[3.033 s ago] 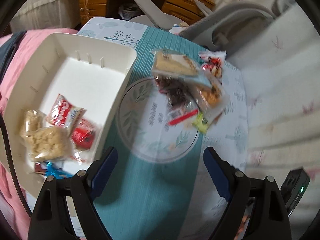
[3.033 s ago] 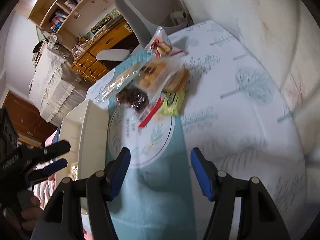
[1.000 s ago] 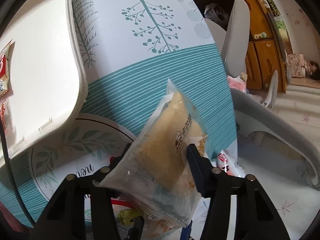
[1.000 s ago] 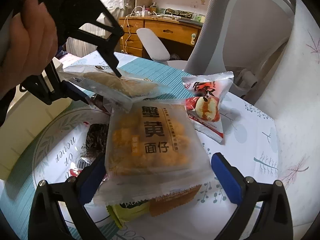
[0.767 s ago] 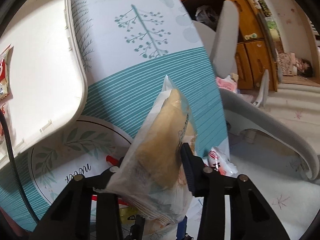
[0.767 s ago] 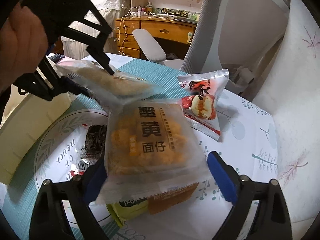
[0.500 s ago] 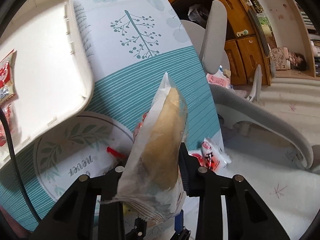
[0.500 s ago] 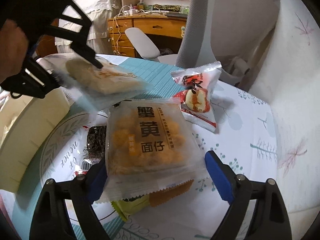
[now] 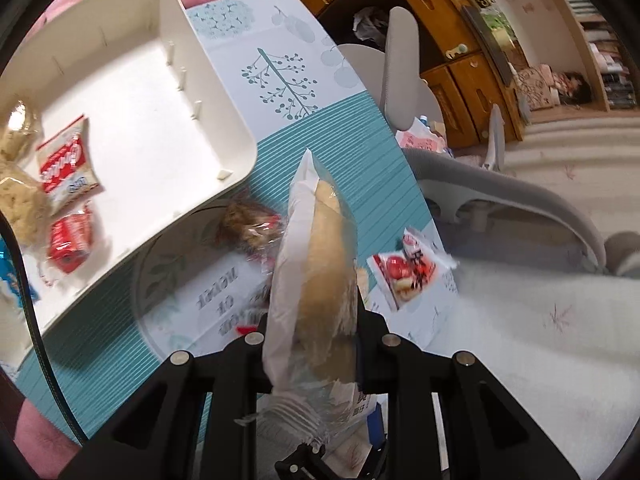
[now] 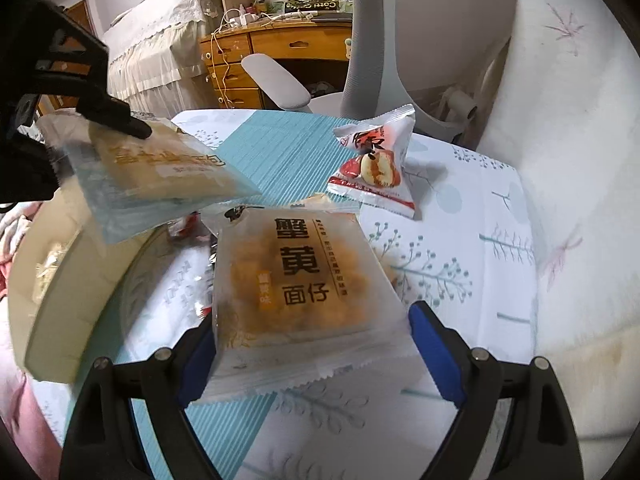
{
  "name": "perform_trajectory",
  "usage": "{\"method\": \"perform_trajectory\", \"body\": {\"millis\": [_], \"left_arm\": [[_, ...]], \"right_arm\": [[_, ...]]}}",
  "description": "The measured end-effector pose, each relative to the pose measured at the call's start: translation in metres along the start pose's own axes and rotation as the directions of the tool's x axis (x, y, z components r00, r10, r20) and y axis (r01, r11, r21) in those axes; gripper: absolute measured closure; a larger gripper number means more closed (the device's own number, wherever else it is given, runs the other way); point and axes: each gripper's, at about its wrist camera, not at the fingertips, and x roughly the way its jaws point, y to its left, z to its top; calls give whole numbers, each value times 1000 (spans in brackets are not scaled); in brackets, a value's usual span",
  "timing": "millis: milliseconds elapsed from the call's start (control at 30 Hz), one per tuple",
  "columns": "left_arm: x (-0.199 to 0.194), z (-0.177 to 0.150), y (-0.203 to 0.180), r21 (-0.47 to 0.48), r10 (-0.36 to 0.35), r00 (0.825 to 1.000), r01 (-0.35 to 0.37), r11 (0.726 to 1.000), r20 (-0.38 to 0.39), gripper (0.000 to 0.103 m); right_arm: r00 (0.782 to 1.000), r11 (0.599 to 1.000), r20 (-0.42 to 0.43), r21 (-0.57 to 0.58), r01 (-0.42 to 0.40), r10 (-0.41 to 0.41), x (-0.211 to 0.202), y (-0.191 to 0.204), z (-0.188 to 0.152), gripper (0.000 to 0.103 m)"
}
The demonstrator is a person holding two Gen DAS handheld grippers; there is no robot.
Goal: Organize snacks
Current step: 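Carry both bags into the white tray and open both grippers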
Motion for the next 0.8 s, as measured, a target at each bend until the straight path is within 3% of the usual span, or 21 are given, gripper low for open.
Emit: {"method": "perform_trajectory", "body": {"millis": [533, 800], "left_arm": [[-89, -32, 41, 126, -30, 999, 27, 992, 17, 83], [-136, -45, 53, 288, -18, 998, 1, 958, 58, 83]], "right_arm": [[999, 999, -24, 17, -38, 38, -58, 40, -32, 14], [997, 997, -13, 11, -70, 70, -84, 71, -44, 14]]}}
